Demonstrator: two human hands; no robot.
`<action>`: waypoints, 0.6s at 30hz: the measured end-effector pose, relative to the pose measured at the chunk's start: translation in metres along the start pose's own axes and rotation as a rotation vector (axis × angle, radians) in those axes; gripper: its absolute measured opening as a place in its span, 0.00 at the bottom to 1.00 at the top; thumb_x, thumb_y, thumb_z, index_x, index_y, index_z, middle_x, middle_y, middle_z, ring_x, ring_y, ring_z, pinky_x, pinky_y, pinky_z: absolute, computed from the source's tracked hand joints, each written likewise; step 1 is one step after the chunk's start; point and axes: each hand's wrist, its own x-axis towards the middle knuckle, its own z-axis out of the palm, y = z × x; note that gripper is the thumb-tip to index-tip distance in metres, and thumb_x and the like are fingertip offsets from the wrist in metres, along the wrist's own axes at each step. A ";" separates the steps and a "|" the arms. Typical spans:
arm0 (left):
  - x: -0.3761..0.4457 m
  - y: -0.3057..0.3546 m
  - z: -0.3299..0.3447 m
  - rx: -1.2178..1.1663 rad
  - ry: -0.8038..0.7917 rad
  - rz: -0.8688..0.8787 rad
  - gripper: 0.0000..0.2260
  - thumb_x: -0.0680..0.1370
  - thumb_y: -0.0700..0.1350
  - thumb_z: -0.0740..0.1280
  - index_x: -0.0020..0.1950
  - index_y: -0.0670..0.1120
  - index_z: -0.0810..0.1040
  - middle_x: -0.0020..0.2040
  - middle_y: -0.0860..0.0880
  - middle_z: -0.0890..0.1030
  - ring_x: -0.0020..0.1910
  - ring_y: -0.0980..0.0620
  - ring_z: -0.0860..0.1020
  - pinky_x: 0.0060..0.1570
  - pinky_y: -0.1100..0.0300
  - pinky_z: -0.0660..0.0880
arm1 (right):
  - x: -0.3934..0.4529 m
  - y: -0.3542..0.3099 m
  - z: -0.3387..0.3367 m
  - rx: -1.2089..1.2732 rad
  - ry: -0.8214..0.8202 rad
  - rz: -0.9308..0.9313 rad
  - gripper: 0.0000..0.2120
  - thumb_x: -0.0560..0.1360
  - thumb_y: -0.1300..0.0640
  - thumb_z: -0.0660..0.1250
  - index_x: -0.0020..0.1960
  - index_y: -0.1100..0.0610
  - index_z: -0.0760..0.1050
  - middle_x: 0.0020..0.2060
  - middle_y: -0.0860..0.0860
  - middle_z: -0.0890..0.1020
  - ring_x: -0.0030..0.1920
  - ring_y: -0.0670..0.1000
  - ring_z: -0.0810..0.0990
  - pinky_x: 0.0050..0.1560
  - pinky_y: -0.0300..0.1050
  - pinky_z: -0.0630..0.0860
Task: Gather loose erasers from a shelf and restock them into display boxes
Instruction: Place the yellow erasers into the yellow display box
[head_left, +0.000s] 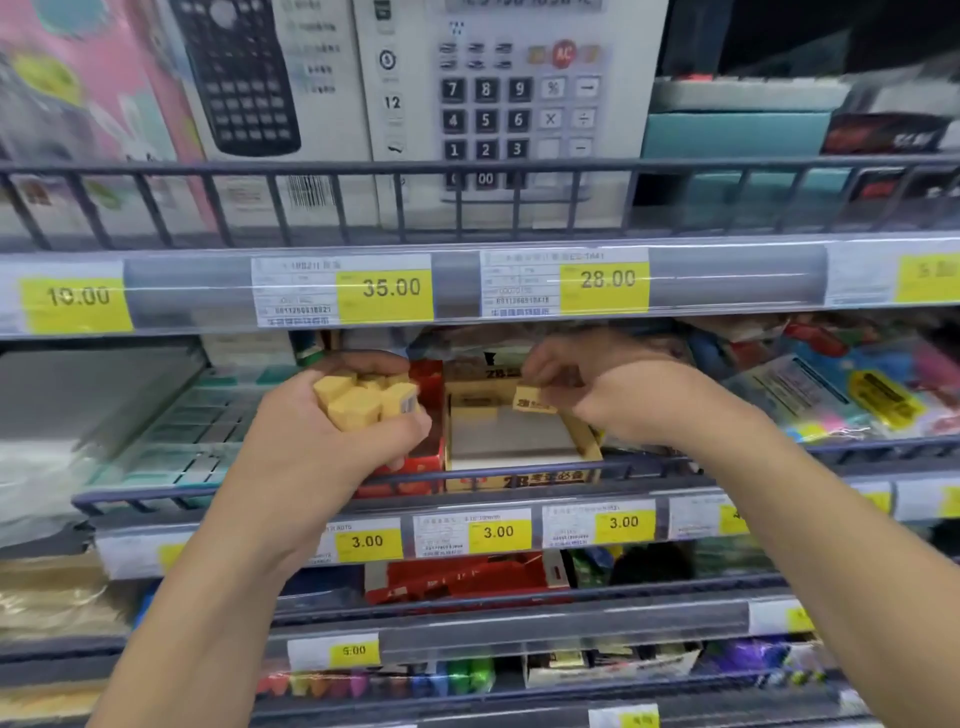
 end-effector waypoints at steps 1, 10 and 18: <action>0.001 -0.001 0.000 0.002 -0.003 -0.007 0.21 0.59 0.52 0.81 0.51 0.56 0.86 0.40 0.48 0.86 0.33 0.50 0.81 0.34 0.59 0.79 | 0.005 -0.001 0.002 -0.076 -0.055 -0.007 0.10 0.79 0.55 0.68 0.60 0.47 0.77 0.52 0.43 0.80 0.54 0.47 0.80 0.53 0.38 0.73; 0.006 -0.002 -0.002 0.025 -0.008 -0.046 0.13 0.67 0.40 0.83 0.48 0.51 0.86 0.35 0.48 0.85 0.31 0.51 0.81 0.31 0.65 0.76 | 0.018 -0.008 0.012 -0.242 -0.204 0.031 0.10 0.79 0.50 0.68 0.60 0.45 0.78 0.53 0.45 0.80 0.43 0.49 0.83 0.48 0.46 0.81; 0.005 0.000 -0.002 0.014 -0.029 -0.025 0.15 0.68 0.39 0.82 0.49 0.56 0.87 0.38 0.50 0.86 0.33 0.55 0.82 0.33 0.67 0.77 | 0.031 -0.003 0.021 -0.448 -0.080 -0.022 0.13 0.79 0.53 0.64 0.62 0.53 0.79 0.60 0.53 0.78 0.57 0.56 0.77 0.53 0.45 0.74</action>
